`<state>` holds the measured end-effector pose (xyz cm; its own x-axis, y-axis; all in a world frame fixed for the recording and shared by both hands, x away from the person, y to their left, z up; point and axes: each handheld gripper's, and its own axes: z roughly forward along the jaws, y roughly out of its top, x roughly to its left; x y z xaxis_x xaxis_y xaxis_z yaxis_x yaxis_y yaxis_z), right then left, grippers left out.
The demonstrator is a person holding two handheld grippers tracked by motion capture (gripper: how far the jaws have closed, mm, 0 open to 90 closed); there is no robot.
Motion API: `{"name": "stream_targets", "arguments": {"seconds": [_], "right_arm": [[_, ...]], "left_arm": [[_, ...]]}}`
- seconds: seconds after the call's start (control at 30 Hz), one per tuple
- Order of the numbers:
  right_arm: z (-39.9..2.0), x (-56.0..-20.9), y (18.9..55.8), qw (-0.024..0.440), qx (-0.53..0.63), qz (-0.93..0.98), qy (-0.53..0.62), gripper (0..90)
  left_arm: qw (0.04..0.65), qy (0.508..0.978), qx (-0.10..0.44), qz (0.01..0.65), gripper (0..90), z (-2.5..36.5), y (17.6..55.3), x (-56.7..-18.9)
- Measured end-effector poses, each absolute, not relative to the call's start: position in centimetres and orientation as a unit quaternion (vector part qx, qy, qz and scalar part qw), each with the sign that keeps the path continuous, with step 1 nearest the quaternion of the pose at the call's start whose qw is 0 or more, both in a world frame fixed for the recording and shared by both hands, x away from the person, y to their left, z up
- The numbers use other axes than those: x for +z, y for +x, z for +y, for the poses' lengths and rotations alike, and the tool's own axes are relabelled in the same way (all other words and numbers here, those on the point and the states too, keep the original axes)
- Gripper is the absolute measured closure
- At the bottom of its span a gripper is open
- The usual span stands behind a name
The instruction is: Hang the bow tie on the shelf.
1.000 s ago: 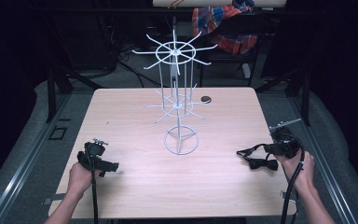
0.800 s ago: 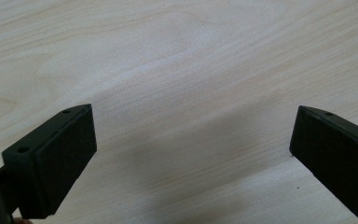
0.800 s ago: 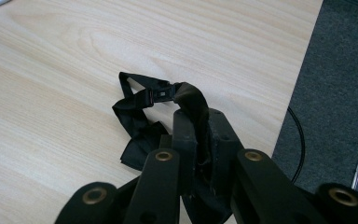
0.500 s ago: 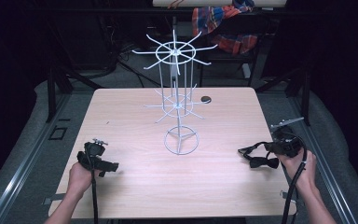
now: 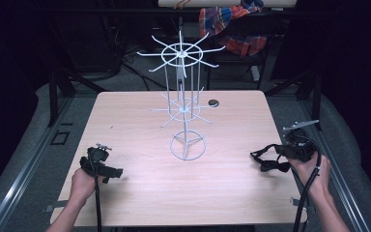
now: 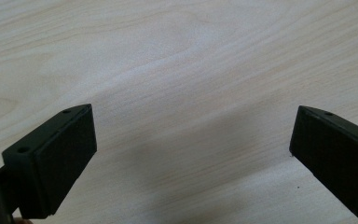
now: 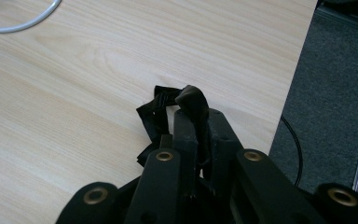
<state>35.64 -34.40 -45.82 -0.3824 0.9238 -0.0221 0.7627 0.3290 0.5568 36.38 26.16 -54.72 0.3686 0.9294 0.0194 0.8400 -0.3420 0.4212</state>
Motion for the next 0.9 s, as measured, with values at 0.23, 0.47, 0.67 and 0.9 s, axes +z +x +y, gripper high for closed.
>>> {"name": "stream_targets", "arguments": {"seconds": [0.23,0.47,0.67,0.9], "right_arm": [[-34.1,-45.3,35.5,0.174,0.239,0.799,0.524,84.2],[-33.7,-44.9,35.3,0.174,0.242,0.802,0.518,84.2],[-33.1,-44.4,35.1,0.175,0.249,0.804,0.512,84.1],[-32.1,-43.8,34.9,0.173,0.255,0.811,0.498,84.1]], "left_arm": [[0.173,0.808,0.13,0.548,0.5,26.1,36.3,-54.7],[0.173,0.809,0.131,0.547,0.5,26.2,36.4,-54.7],[0.173,0.808,0.13,0.548,0.5,26.1,36.4,-54.7],[0.172,0.81,0.128,0.546,0.5,26.1,36.4,-54.7]]}}
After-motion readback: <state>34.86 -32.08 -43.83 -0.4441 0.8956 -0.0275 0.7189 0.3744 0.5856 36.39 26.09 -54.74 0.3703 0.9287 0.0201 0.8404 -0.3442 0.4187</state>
